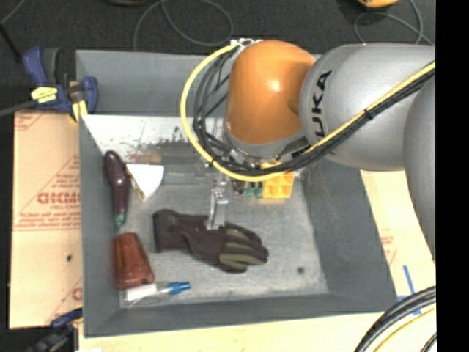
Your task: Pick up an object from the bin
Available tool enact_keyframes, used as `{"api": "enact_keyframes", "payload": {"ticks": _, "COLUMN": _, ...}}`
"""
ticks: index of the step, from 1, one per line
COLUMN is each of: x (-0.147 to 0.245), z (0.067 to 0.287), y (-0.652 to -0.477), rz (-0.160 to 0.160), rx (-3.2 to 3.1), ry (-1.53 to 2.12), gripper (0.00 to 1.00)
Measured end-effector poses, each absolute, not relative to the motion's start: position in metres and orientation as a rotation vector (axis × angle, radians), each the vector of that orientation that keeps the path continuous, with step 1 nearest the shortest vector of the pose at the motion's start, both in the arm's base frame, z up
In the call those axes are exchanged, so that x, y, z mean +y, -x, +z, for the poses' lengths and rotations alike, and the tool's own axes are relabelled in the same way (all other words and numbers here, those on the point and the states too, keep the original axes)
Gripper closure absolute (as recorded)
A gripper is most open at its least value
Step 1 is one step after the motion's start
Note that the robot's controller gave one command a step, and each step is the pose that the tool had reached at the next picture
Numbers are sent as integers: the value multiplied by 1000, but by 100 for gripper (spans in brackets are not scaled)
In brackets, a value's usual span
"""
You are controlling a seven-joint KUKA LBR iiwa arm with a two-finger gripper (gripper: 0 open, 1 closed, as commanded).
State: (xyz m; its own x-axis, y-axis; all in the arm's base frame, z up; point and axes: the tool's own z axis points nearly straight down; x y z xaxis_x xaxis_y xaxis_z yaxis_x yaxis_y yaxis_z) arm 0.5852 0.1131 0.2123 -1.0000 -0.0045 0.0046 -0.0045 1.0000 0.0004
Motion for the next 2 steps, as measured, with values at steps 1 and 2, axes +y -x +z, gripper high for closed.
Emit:
{"api": "enact_keyframes", "payload": {"ticks": 1, "x": 112, "z": 217, "y": -586, "rz": -2, "rx": -3145, "ry": -4, "gripper": 0}}
{"api": "enact_keyframes", "payload": {"ticks": 2, "x": 109, "z": 187, "y": -583, "rz": -2, "rx": -3149, "ry": -100, "gripper": 0}}
